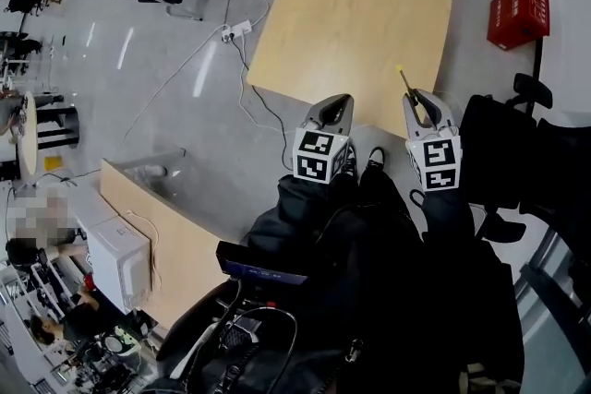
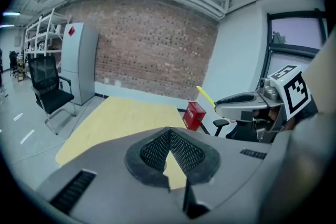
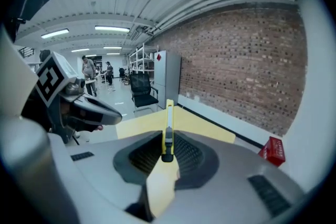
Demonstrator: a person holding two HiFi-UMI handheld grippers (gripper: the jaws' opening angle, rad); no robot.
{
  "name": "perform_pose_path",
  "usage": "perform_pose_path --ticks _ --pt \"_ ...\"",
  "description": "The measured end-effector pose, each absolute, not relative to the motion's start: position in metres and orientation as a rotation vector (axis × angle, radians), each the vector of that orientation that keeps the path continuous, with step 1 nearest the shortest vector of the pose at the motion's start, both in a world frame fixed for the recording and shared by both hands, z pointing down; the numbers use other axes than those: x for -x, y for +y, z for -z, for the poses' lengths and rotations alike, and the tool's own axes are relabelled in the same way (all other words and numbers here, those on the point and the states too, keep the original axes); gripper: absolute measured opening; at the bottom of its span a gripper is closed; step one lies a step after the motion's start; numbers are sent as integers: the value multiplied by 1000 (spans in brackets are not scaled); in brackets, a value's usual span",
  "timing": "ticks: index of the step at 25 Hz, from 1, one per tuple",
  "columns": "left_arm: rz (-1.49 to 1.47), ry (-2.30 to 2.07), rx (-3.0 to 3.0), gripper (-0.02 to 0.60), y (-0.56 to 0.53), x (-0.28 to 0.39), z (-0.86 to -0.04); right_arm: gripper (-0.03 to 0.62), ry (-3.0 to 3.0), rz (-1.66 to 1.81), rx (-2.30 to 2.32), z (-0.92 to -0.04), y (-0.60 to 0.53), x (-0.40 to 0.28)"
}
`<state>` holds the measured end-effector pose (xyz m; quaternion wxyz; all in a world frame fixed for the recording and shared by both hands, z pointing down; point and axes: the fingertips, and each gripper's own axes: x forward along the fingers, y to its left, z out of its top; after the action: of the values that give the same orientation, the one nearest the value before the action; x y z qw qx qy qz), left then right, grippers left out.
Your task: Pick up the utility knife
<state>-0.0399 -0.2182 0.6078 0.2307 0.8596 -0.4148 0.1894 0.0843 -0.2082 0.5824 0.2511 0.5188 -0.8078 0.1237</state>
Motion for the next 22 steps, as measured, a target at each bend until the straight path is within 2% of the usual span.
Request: perform_pose_path --ticks 12,22 --pt "-277 -1210 -2616 0 -240 19 -476 70 -2356 -26 -1641 -444 -198 -83" --pt "-146 -1234 -2750 0 -251 8 -412 69 -2386 128 -1729 -388 -203 -91"
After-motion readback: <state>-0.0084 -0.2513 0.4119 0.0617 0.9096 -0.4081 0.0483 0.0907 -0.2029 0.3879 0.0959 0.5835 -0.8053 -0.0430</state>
